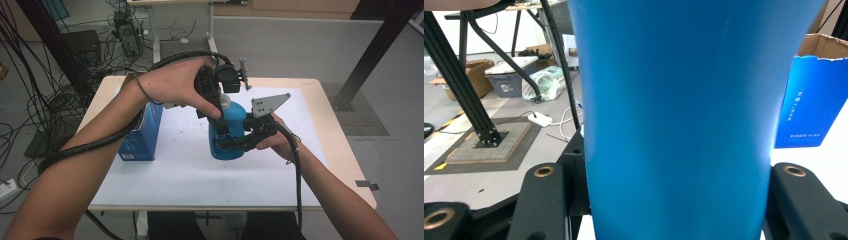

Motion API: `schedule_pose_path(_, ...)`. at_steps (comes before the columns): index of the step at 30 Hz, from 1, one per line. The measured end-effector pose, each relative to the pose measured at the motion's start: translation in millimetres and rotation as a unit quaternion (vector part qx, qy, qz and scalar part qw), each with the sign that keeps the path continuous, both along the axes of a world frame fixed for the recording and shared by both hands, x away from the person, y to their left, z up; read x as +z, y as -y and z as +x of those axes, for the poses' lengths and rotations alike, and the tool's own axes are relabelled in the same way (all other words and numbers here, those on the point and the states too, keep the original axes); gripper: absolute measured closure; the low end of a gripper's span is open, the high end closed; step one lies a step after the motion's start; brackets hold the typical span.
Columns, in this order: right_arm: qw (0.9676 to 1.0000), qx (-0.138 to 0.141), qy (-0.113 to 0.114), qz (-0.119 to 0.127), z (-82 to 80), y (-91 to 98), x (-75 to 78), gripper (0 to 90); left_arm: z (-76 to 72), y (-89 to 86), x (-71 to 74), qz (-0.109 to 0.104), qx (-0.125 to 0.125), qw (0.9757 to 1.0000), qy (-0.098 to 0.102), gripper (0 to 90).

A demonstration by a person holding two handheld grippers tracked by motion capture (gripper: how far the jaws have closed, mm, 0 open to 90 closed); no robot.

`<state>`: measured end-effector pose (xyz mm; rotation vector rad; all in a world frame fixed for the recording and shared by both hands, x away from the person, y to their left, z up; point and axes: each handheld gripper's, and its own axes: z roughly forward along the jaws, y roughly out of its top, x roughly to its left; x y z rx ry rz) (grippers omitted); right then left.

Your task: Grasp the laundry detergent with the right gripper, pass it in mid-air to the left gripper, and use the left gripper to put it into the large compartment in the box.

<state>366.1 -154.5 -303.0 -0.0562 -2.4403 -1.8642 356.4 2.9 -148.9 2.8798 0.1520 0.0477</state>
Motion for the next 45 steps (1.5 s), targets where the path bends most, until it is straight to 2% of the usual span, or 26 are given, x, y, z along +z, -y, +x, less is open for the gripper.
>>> schedule_pose_path(45,1.0,0.004,-0.001,-0.003,-0.1,-2.7,-4.2,43.9,0.8,-2.6,-3.1,-0.002,0.008,1.0,-0.002,8.2)
